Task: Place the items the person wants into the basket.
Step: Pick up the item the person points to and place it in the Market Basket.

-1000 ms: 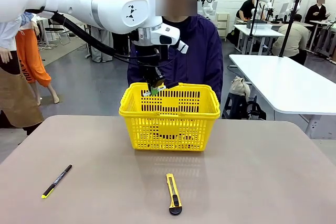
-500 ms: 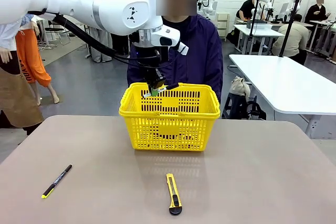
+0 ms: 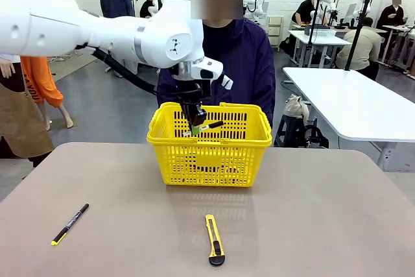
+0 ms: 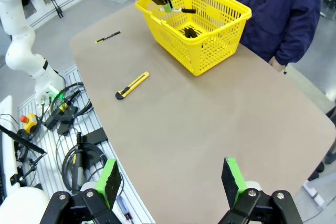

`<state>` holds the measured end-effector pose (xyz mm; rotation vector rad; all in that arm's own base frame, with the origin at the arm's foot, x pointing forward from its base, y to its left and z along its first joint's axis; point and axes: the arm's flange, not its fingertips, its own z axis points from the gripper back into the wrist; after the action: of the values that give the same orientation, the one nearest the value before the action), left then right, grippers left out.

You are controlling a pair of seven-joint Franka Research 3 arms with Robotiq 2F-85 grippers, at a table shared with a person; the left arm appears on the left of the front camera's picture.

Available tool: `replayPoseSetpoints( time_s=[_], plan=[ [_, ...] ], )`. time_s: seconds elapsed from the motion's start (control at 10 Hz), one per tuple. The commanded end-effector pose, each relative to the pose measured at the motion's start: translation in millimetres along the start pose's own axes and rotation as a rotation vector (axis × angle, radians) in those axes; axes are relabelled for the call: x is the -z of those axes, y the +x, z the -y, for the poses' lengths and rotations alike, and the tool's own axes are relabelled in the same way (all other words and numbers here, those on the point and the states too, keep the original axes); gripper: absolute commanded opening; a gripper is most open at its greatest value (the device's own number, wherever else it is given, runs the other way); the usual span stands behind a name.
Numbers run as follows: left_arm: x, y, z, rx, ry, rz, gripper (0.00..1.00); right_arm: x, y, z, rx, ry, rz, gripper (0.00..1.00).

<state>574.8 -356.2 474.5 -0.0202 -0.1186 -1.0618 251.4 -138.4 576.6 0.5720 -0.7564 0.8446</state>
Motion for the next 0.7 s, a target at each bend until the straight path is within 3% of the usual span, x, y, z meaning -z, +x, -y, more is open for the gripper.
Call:
replayPoseSetpoints(
  time_s=[0.0,0.3,0.6],
  plan=[
    [13.7,3.7,-11.5,0.022,-0.062,-0.017,0.11,0.9,0.3,1.0,-0.008,0.01,0.019,1.0],
    [44.5,3.5,-11.1,0.025,-0.1,-0.063,0.11,0.9,0.3,1.0,-0.008,0.01,0.019,1.0],
    [49.9,3.3,-11.7,0.026,-0.085,-0.025,0.11,0.9,0.3,1.0,-0.008,0.01,0.019,1.0]
  ],
)
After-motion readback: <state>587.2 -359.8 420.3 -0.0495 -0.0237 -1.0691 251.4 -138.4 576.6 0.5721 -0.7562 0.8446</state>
